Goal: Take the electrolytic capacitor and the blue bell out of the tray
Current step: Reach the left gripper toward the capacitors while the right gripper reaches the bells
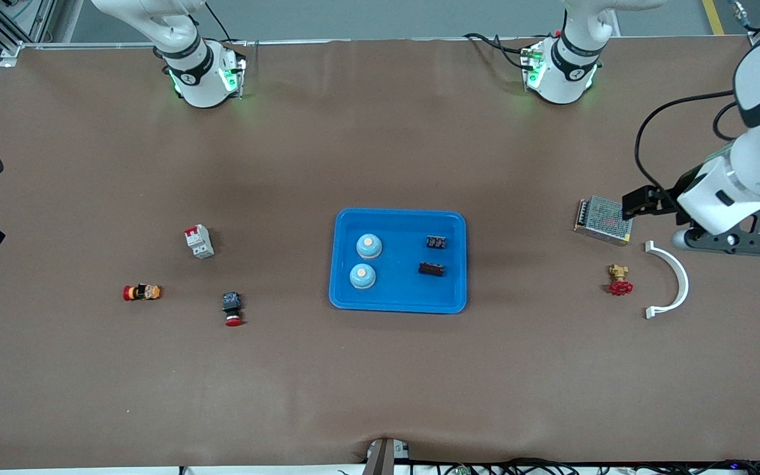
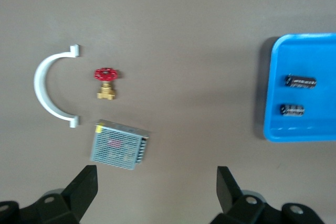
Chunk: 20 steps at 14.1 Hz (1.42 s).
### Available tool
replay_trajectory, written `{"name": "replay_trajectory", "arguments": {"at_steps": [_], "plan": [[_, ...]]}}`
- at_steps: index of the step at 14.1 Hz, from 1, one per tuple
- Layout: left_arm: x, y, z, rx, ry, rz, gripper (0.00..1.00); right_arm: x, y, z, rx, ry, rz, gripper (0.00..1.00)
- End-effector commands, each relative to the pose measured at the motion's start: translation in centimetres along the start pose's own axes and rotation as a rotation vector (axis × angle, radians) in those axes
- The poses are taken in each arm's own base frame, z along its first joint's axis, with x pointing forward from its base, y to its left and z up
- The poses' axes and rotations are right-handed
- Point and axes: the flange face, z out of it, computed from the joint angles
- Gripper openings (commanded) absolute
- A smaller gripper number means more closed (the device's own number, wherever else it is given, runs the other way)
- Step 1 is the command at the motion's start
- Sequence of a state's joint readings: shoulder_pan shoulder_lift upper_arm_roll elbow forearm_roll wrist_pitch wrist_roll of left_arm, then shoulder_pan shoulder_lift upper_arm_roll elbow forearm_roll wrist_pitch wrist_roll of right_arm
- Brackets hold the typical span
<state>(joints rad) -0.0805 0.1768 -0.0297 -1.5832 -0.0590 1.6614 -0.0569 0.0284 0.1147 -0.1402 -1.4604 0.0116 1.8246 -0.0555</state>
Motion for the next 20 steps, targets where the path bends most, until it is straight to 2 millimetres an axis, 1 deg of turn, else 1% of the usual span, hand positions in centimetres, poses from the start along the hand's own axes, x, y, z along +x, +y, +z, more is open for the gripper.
{"name": "replay_trajectory", "arguments": {"at_steps": [1,2,3,4,5,6,7,8,9,10,11,12,13,15,16,17,18,19,20], "plan": [[0.4,1.5,2.5,-0.035,-0.033,-0.168,1.00,0.1,0.3,0.4,0.005,-0.013,0.005,1.00],[0.8,2.6,3.7,-0.051,-0.059,-0.315,1.00,0.0,0.3,0.7,0.006,-0.022,0.005,1.00],[1.4,4.4,4.7,-0.074,-0.069,-0.421,1.00,-0.3,0.5,1.3,0.008,-0.052,0.007,1.00],[2.1,5.5,5.7,-0.081,-0.052,-0.511,1.00,-0.4,-0.2,1.9,0.010,-0.069,-0.007,1.00],[2.4,7.9,6.9,-0.068,-0.042,-0.562,1.00,-0.3,-0.7,2.1,0.013,-0.072,-0.014,1.00],[2.7,9.8,8.3,-0.059,-0.047,-0.639,1.00,-0.3,-2.1,2.1,0.017,-0.072,-0.026,1.00],[3.1,10.3,9.4,-0.048,-0.036,-0.707,1.00,-0.2,-3.0,2.2,0.020,-0.067,-0.042,1.00],[3.3,11.6,10.4,-0.038,-0.027,-0.748,1.00,-0.1,-4.8,2.5,0.027,-0.068,-0.068,1.00],[3.3,12.8,11.3,-0.030,-0.035,-0.762,1.00,-0.2,-7.0,2.5,0.034,-0.070,-0.099,1.00],[3.4,13.3,11.5,-0.041,-0.038,-0.780,1.00,-0.2,-9.6,2.8,0.039,-0.073,-0.101,1.00],[3.7,13.5,11.5,-0.065,-0.022,-0.817,1.00,-0.2,-12.0,3.9,0.040,-0.090,-0.064,1.00],[3.9,14.1,11.5,-0.098,-0.015,-0.870,1.00,-0.3,-14.3,5.1,0.037,-0.110,-0.041,1.00],[3.8,15.2,11.4,-0.122,-0.016,-0.908,1.00,-0.4,-16.7,6.5,0.035,-0.126,-0.045,1.00],[3.5,17.4,12.5,-0.123,-0.021,-0.961,1.00,-0.3,-20.1,8.4,0.060,-0.109,-0.041,1.00],[3.6,18.0,13.4,-0.120,-0.028,-0.996,1.00,-0.6,-22.0,10.0,0.090,-0.135,-0.041,1.00],[3.5,18.8,14.1,-0.115,-0.029,-1.045,1.00,-1.1,-24.4,11.8,0.116,-0.168,-0.057,1.00],[3.7,19.2,15.0,-0.113,-0.027,-1.106,1.00,-1.6,-26.6,13.6,0.142,-0.191,-0.043,1.00],[3.7,20.0,16.0,-0.108,-0.029,-1.160,1.00,-1.5,-27.5,15.1,0.160,-0.195,0.013,1.00],[3.6,21.0,17.4,-0.095,-0.034,-1.213,1.00,-1.9,-29.1,16.9,0.156,-0.211,0.025,1.00]]}}
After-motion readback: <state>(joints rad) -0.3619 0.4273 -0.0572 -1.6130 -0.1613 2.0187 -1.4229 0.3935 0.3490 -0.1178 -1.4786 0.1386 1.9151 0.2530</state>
